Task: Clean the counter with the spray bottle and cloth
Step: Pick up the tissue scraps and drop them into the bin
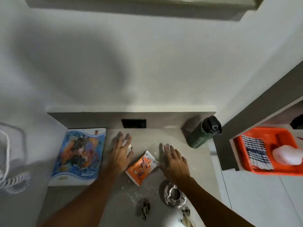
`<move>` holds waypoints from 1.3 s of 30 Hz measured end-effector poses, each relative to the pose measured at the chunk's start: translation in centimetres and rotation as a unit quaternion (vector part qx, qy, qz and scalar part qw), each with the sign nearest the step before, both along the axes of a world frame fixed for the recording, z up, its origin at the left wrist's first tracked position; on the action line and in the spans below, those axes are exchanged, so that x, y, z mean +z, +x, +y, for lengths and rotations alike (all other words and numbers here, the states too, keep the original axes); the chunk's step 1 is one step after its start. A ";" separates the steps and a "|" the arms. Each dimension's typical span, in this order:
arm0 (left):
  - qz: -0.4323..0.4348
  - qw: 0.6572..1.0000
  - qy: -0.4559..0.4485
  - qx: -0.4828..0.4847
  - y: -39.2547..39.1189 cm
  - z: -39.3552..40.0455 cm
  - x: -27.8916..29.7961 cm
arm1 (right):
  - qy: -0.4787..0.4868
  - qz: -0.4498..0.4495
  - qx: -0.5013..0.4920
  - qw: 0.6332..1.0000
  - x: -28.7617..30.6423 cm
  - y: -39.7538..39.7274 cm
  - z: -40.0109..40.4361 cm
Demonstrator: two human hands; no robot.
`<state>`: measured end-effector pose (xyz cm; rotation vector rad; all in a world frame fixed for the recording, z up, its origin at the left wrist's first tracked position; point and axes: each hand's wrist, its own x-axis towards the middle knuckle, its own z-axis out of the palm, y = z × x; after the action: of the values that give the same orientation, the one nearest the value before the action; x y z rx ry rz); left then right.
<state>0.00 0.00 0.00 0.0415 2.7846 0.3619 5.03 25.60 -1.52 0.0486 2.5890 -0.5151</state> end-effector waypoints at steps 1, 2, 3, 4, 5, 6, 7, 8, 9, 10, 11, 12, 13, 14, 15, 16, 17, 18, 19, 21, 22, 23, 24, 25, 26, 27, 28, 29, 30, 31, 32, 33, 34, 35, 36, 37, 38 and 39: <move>-0.025 0.999 -0.023 -0.011 -0.2 0.0 -0.7 | 0.000 -0.008 -0.019 1.000 -0.4 0.1 -0.1; -0.039 0.999 -0.035 -0.012 -0.4 0.0 -1.1 | 0.005 -0.004 -0.042 0.999 -0.7 0.0 0.0; -0.048 0.998 -0.045 -0.013 -0.5 0.0 -1.6 | 0.012 0.001 -0.051 0.999 -1.0 0.2 0.0; -0.061 0.997 -0.054 -0.008 -0.4 0.1 -1.7 | 0.018 0.006 -0.054 0.998 -1.2 0.4 0.1; -0.054 0.996 -0.066 -0.004 -0.3 0.3 -2.2 | 0.023 0.003 -0.050 0.998 -1.6 0.5 0.1; -0.036 0.997 -0.072 0.004 0.0 0.5 -2.4 | 0.032 0.001 -0.048 0.998 -1.9 0.7 0.0; -0.021 0.997 -0.076 0.005 0.0 0.5 -2.6 | 0.041 0.002 -0.048 0.998 -2.1 0.8 0.1; -0.020 0.998 -0.064 0.017 0.0 0.5 -2.4 | 0.049 0.001 -0.049 0.998 -2.0 0.8 0.1; -0.020 0.999 -0.042 0.024 0.0 0.3 -2.9 | 0.050 0.004 -0.059 0.997 -2.1 0.9 0.1; -0.020 0.999 -0.019 0.018 0.0 -0.1 -3.0 | 0.046 0.009 -0.069 0.997 -2.0 0.9 0.1; -0.015 1.000 0.008 0.017 0.1 -0.4 -3.2 | 0.040 0.013 -0.079 0.996 -1.9 1.0 0.1; -0.011 1.000 0.021 0.018 0.2 -0.4 -2.8 | 0.034 0.019 -0.089 0.995 -1.6 1.2 0.0; 0.003 0.999 0.024 0.021 0.3 -0.5 -2.8 | 0.031 0.025 -0.097 0.995 -1.4 1.3 0.0; 0.023 0.999 0.030 0.035 0.6 -0.6 -2.5 | 0.027 0.032 -0.103 0.994 -1.1 1.6 0.1; 0.032 0.998 0.034 0.047 1.0 -0.5 -2.1 | 0.019 0.037 -0.111 0.993 -0.8 1.8 0.2; 0.032 0.997 0.038 0.055 1.6 -0.3 -1.5 | 0.007 0.044 -0.123 0.991 -0.5 2.1 0.2; 0.032 0.997 0.050 0.054 2.1 -0.2 -1.4 | -0.007 0.045 -0.139 0.989 -0.2 2.5 0.2; 0.034 0.995 0.072 0.052 2.6 0.0 -1.3 | -0.022 0.047 -0.160 0.986 0.1 2.8 0.1; 0.035 0.993 0.102 0.056 3.3 0.1 -1.2 | -0.041 0.046 -0.189 0.980 0.5 3.3 0.2; 0.060 0.978 0.175 0.091 4.8 0.6 -0.7 | -0.077 0.050 -0.245 0.965 1.5 4.4 0.5; 0.073 0.969 0.204 0.115 5.5 0.8 -0.6 | -0.085 0.059 -0.261 0.960 1.9 5.0 0.8; 0.079 0.962 0.224 0.132 6.3 1.1 -0.5 | -0.089 0.070 -0.265 0.958 2.3 5.6 1.0; 0.076 0.959 0.237 0.138 7.2 1.5 -0.3 | -0.093 0.081 -0.262 0.957 2.7 6.4 1.3; 0.069 0.957 0.247 0.139 8.2 1.7 -0.3 | -0.099 0.087 -0.257 0.957 3.0 7.3 1.5; 0.055 0.955 0.257 0.139 9.1 1.8 -0.3 | -0.107 0.091 -0.253 0.957 3.1 8.3 1.7; 0.038 0.953 0.267 0.139 10.2 2.0 -0.3 | -0.115 0.093 -0.254 0.956 3.2 9.3 1.7; 0.020 0.952 0.273 0.137 11.1 2.1 -0.4 | -0.125 0.093 -0.260 0.953 3.2 10.1 1.8; 0.002 0.952 0.276 0.130 12.2 2.3 -0.5 | -0.138 0.091 -0.270 0.948 3.1 11.0 1.9; -0.013 0.953 0.278 0.119 13.2 2.5 -0.7 | -0.153 0.087 -0.280 0.944 3.0 11.9 2.0; -0.025 0.953 0.282 0.108 14.1 2.8 -0.7 | -0.165 0.083 -0.286 0.940 2.7 12.9 2.0; -0.035 0.952 0.288 0.098 15.0 3.0 -0.8 | -0.170 0.081 -0.287 0.939 2.5 13.9 2.0; -0.041 0.951 0.294 0.087 15.6 3.3 -0.7 | -0.164 0.084 -0.285 0.941 2.2 14.7 2.0; -0.041 0.954 0.288 0.070 16.3 3.5 -0.8 | -0.150 0.089 -0.282 0.944 1.9 15.7 2.1; -0.035 0.962 0.267 0.047 16.8 3.7 -0.9 | -0.133 0.094 -0.283 0.945 1.6 16.7 2.1; -0.034 0.971 0.236 0.022 17.3 3.9 -0.8 | -0.118 0.096 -0.289 0.945 1.4 17.7 2.3; -0.039 0.977 0.208 0.004 17.9 4.1 -0.7 | -0.100 0.092 -0.294 0.946 1.1 18.7 2.4; -0.046 0.981 0.190 -0.003 18.3 4.4 -0.5 | -0.081 0.086 -0.290 0.950 0.8 19.4 2.4; -0.052 0.982 0.182 -0.006 18.7 4.6 -0.5 | -0.065 0.075 -0.282 0.954 0.5 20.2 2.5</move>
<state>18.69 4.62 -0.49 0.1209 2.5783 0.8412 25.22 28.07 -1.04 0.7467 2.6627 -0.9195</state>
